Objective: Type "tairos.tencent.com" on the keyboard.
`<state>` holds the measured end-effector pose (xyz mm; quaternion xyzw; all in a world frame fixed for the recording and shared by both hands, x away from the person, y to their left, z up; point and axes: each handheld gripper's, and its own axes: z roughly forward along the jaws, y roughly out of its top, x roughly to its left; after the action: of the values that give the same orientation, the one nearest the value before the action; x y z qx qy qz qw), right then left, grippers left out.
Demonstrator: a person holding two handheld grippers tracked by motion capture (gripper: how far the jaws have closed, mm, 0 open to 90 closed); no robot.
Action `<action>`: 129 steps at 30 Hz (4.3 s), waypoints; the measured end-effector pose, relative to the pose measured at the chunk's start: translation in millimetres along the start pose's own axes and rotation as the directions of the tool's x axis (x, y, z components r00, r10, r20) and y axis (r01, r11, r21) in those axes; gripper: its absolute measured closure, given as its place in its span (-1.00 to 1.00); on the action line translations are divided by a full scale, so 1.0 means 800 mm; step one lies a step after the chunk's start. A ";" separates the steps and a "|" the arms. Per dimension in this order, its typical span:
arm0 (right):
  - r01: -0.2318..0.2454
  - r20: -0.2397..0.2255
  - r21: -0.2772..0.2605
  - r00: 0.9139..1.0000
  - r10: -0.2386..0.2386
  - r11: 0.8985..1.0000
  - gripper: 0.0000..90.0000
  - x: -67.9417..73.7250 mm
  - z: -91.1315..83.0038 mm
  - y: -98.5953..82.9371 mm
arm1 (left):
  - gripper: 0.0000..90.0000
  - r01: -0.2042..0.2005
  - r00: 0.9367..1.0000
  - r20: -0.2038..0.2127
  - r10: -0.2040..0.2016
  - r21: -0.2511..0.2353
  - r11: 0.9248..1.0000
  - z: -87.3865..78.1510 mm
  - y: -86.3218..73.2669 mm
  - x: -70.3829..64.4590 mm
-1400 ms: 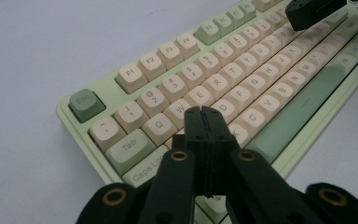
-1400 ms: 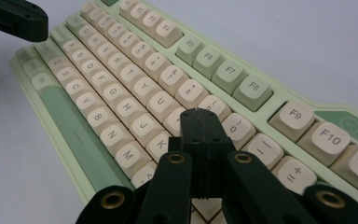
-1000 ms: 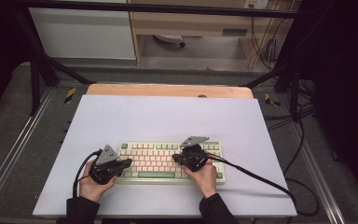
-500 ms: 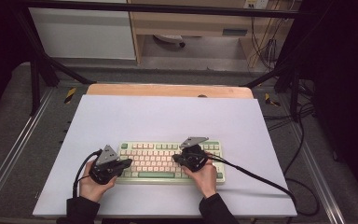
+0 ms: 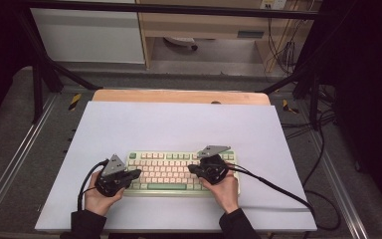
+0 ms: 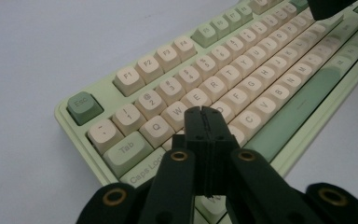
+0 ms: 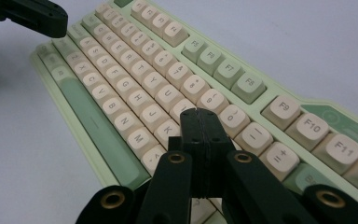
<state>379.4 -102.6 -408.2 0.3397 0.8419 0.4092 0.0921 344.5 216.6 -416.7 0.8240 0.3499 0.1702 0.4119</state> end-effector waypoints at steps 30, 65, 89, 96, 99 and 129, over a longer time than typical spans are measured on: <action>-0.021 -0.042 -0.022 0.999 0.020 1.000 1.00 -0.013 -0.037 -0.040 | 1.00 -0.009 1.000 -0.015 0.009 0.035 0.999 0.027 0.007 -0.001; -0.024 -0.048 -0.037 0.999 0.022 0.999 1.00 -0.011 -0.038 -0.040 | 1.00 -0.021 1.000 0.000 0.021 0.033 0.999 0.026 0.005 -0.004; 0.000 -0.061 -0.023 0.998 -0.001 1.000 1.00 0.006 -0.012 -0.035 | 1.00 -0.010 1.000 0.008 0.010 0.011 1.000 0.010 0.003 0.000; -0.014 -0.065 -0.017 0.998 0.013 1.000 1.00 0.007 -0.001 -0.037 | 1.00 -0.008 1.000 0.007 0.008 0.009 1.000 0.009 0.003 0.001; -0.015 -0.065 -0.013 0.998 0.014 1.000 1.00 0.008 0.001 -0.037 | 1.00 -0.007 1.000 0.005 0.007 0.008 1.000 0.009 0.003 0.001; 0.005 -0.050 -0.023 0.999 -0.006 1.000 1.00 0.006 -0.011 -0.032 | 1.00 -0.011 1.000 0.007 0.011 0.007 1.000 0.008 0.003 0.000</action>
<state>359.2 -115.9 -421.4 0.3258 0.8402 0.4268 0.0758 349.6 211.8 -418.6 0.8280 0.3444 0.1684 0.4093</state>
